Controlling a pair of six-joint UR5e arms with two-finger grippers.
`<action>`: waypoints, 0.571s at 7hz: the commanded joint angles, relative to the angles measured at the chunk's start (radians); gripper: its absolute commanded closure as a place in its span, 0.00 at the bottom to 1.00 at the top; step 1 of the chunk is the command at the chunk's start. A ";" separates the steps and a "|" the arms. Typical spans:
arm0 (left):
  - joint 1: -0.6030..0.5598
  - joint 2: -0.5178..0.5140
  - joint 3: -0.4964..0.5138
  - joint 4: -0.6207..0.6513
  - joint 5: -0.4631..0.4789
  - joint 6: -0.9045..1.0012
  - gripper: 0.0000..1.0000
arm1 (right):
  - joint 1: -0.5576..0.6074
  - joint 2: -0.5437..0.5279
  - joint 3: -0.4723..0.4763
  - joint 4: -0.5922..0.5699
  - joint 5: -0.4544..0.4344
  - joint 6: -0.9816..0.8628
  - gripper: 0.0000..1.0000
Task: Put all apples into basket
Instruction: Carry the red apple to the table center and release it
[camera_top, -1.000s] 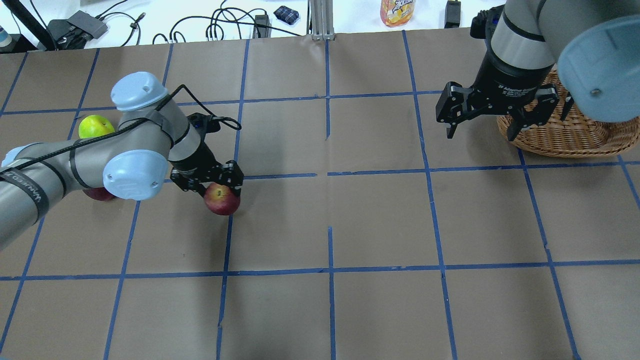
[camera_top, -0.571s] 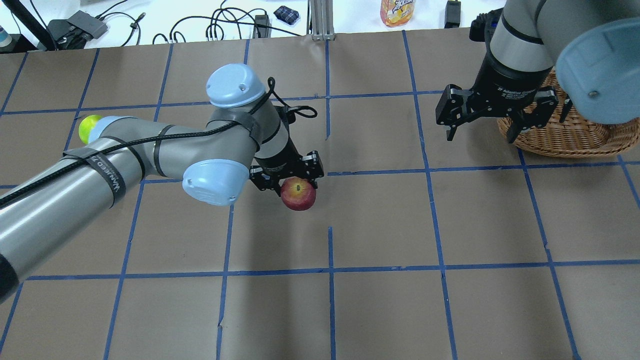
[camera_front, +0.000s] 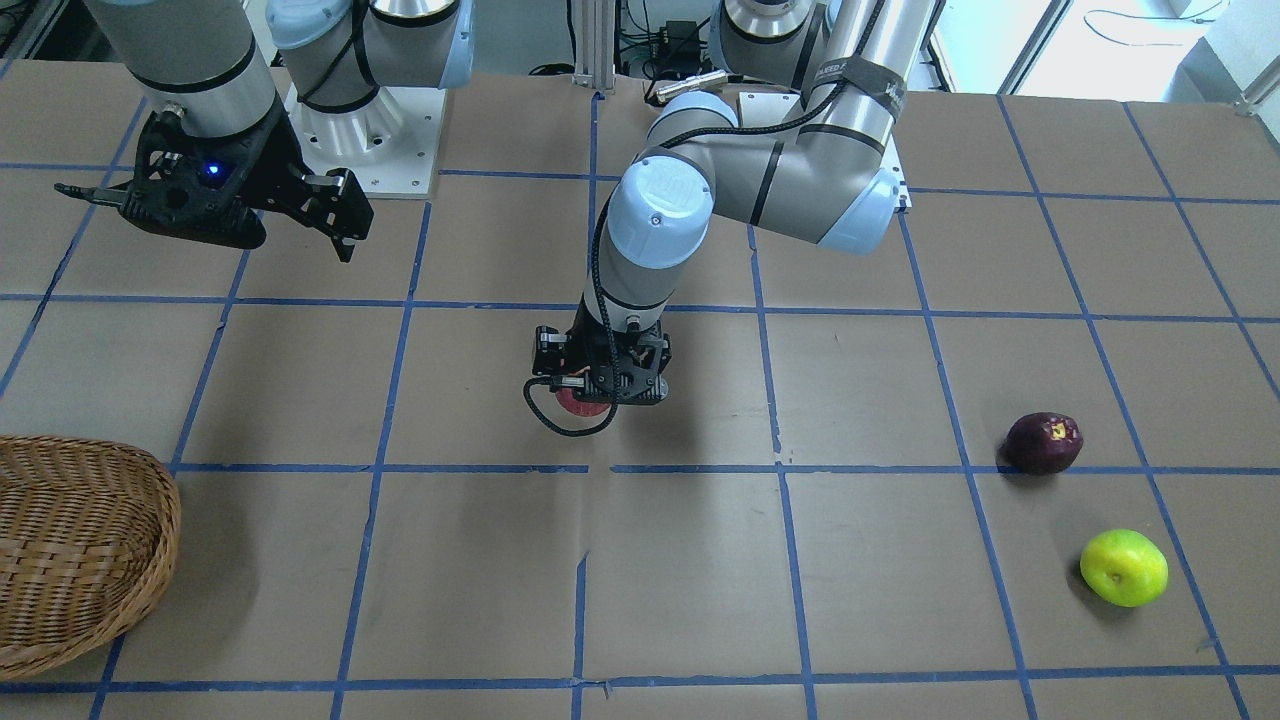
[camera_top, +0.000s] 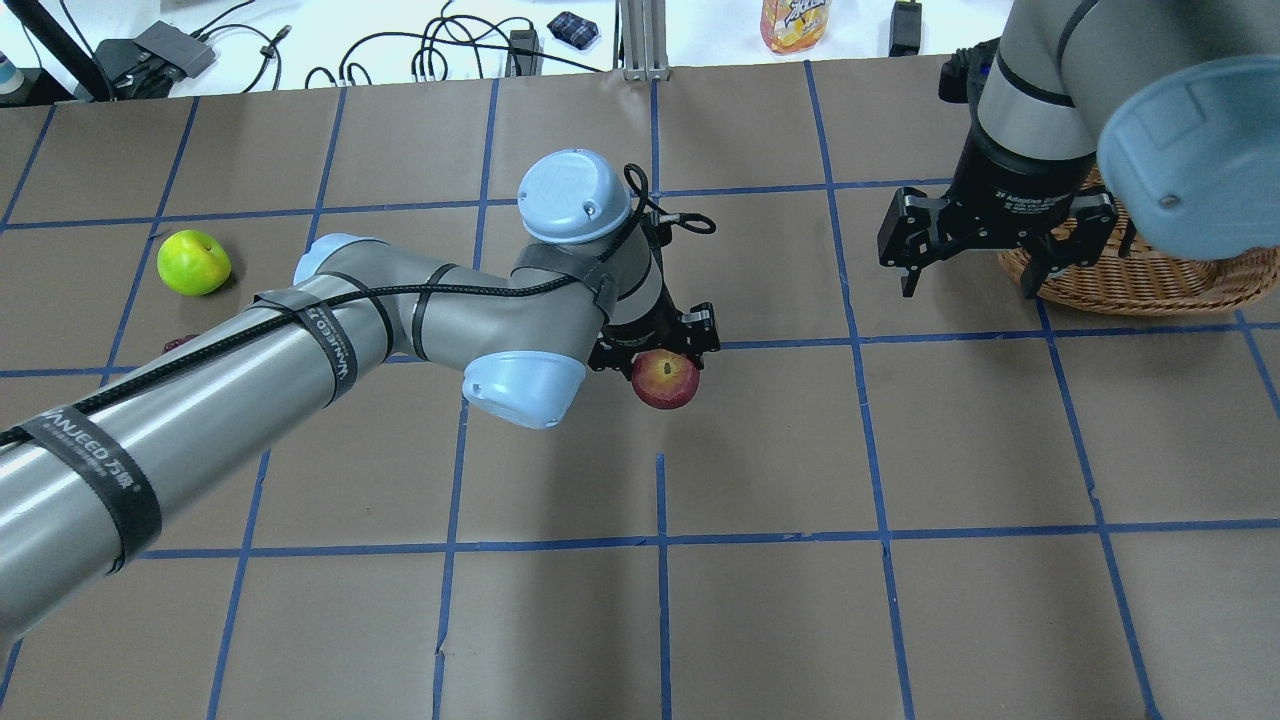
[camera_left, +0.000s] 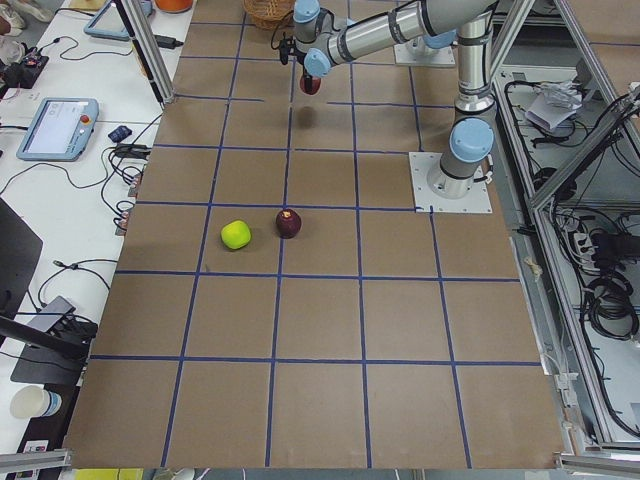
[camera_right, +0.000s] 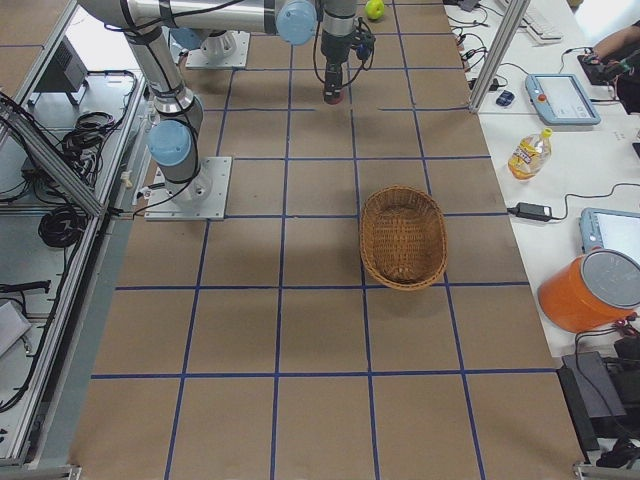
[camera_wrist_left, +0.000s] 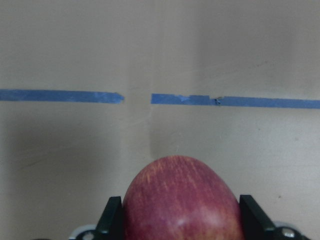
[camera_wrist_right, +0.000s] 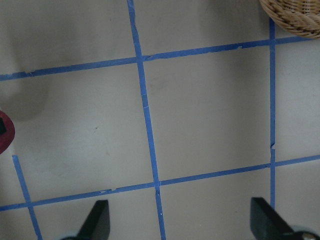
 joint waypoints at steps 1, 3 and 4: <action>-0.009 -0.026 0.004 0.016 0.003 0.011 0.00 | 0.000 0.000 0.062 -0.060 -0.002 0.000 0.00; 0.034 0.027 0.114 -0.145 0.009 0.011 0.00 | 0.000 0.000 0.097 -0.116 -0.003 0.000 0.00; 0.162 0.066 0.221 -0.421 0.070 0.046 0.00 | 0.000 -0.001 0.115 -0.116 0.001 0.001 0.00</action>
